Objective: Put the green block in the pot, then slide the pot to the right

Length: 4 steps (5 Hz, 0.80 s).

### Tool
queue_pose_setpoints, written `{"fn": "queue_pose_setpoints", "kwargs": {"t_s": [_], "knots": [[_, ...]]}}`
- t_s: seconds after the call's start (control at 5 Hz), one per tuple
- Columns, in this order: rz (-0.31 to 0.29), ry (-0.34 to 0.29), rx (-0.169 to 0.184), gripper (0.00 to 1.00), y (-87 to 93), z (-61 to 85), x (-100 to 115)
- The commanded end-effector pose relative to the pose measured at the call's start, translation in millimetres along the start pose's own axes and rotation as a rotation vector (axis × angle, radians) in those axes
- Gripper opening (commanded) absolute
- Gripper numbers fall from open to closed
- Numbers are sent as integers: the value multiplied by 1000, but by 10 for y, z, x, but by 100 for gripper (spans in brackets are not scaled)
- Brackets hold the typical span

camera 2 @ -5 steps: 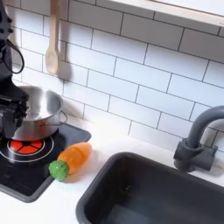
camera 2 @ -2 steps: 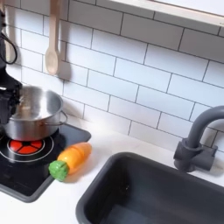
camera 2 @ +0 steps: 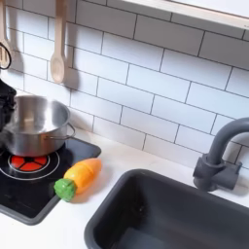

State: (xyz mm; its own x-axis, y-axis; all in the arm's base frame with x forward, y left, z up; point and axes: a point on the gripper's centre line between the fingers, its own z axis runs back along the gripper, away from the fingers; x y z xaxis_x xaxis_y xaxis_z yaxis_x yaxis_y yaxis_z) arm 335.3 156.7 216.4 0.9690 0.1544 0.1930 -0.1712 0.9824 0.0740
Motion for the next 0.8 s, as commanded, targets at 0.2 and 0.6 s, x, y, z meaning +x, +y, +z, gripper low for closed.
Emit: {"fn": "queue_pose_setpoints", "kwargs": {"t_s": [0.2, 0.6], "knots": [[-54, 14, -7, 100, 149, -182, 62], [-119, 32, -22, 100, 84, -337, 102]]}}
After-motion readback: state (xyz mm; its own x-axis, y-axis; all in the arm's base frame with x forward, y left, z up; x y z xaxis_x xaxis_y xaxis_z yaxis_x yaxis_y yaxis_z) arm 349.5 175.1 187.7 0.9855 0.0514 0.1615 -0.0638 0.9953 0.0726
